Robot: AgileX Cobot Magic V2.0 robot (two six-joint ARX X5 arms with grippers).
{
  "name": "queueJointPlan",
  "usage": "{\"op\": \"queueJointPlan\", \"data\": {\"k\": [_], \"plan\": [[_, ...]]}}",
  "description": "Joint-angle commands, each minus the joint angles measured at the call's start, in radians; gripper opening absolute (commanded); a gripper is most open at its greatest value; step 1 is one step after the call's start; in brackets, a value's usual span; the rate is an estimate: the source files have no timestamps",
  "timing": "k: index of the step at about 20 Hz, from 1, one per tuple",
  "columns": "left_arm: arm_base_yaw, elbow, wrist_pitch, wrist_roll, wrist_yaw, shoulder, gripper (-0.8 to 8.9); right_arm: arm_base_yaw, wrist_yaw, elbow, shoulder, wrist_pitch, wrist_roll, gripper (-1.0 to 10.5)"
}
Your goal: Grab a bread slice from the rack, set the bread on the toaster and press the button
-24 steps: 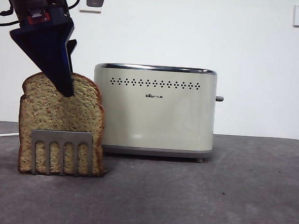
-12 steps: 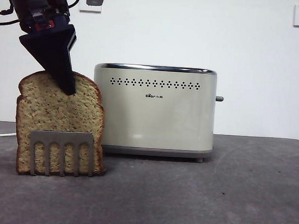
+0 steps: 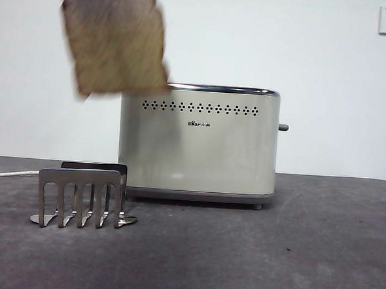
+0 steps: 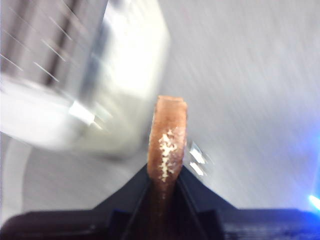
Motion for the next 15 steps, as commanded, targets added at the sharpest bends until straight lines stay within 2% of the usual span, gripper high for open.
{"op": "queueJointPlan", "data": {"k": [1, 6, 13, 15], "plan": [[-0.021, 0.098, 0.053, 0.012, 0.003, -0.006, -0.08, 0.003, -0.002, 0.003, 0.01, 0.002, -0.008, -0.1], [-0.055, 0.136, 0.249, 0.092, 0.001, 0.013, -0.09, 0.003, -0.002, 0.003, 0.043, 0.001, -0.008, -0.1], [-0.055, 0.136, 0.303, 0.195, -0.051, 0.161, -0.1, 0.003, -0.002, 0.003, 0.049, -0.002, -0.008, -0.1], [-0.055, 0.136, 0.304, 0.196, -0.051, 0.197, -0.1, 0.003, -0.002, 0.003, 0.049, -0.003, -0.008, -0.1]]}}
